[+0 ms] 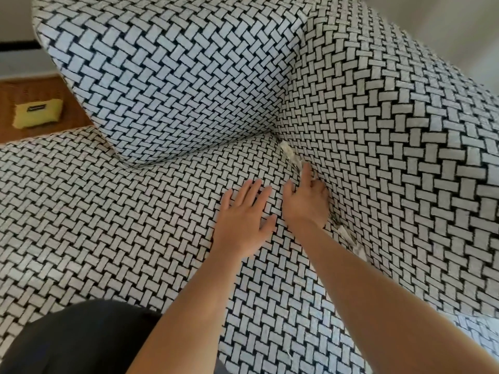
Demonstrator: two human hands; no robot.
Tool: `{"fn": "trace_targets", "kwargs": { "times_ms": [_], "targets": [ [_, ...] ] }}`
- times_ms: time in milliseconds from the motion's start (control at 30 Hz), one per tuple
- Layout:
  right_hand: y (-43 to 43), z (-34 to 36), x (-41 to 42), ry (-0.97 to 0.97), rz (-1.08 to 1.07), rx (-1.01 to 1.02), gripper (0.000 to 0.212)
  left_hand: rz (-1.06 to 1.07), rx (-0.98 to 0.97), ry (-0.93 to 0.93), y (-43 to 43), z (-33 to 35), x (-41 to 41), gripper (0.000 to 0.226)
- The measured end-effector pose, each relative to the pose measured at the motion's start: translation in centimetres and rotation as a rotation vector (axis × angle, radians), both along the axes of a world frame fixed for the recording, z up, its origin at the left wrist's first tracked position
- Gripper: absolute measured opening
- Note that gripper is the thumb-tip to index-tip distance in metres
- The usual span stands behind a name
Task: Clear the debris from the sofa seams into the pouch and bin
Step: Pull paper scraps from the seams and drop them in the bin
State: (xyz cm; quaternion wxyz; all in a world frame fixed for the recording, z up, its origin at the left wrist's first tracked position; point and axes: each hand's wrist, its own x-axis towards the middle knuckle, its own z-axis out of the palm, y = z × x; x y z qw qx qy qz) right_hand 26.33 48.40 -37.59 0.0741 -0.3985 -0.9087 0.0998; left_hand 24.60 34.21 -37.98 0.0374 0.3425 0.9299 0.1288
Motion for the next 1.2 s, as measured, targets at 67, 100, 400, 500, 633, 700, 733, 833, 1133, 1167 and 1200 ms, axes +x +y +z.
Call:
{"fn": "trace_targets", "kwargs": {
  "times_ms": [67, 100, 400, 500, 633, 700, 733, 833, 1133, 1167, 1200],
  "targets": [
    [0.0, 0.1, -0.6, -0.029, -0.004, 0.01, 0.057, -0.004, -0.007, 0.01, 0.2, 0.1, -0.4, 0.065],
    [0.0, 0.1, -0.8, -0.047, -0.015, 0.013, 0.056, -0.006, -0.011, 0.014, 0.3, 0.1, -0.5, 0.066],
    [-0.3, 0.4, -0.6, 0.202, -0.086, -0.044, 0.027, 0.006, 0.019, 0.039, 0.6, -0.2, -1.1, 0.063],
    [-0.5, 0.5, 0.0, 0.367, -0.053, -0.126, 0.017, 0.001, 0.097, -0.017, 0.6, 0.0, -1.4, 0.056],
    [-1.7, 1.3, 1.2, 0.502, 0.031, -0.241, 0.018, 0.064, 0.328, -0.313, 0.3, 0.9, -2.0, 0.045],
    [-2.9, 1.8, 2.3, 0.566, 0.02, -0.4, 0.018, 0.123, 0.498, -0.515, 0.1, 1.7, -1.3, 0.042],
    [-3.6, 2.0, 2.9, 0.589, 0.016, -0.493, 0.019, 0.134, 0.576, -0.597, 0.0, 2.0, -0.7, 0.041],
    [-5.2, 2.5, 4.6, 0.64, 0.056, -0.691, 0.017, 0.179, 0.723, -0.726, -0.5, 2.4, 1.4, 0.039],
    [-7.0, 3.5, 8.9, 0.682, 0.257, -0.943, 0.027, 0.198, 0.804, -0.774, -1.8, 2.5, 5.2, 0.02],
    [-6.7, 3.6, 9.5, 0.663, 0.286, -0.969, 0.028, 0.198, 0.791, -0.765, -1.9, 2.4, 5.4, 0.021],
    [-6.5, 3.5, 10.1, 0.63, 0.316, -0.974, 0.028, 0.195, 0.774, -0.751, -2.0, 2.4, 5.5, 0.022]
  ]
}}
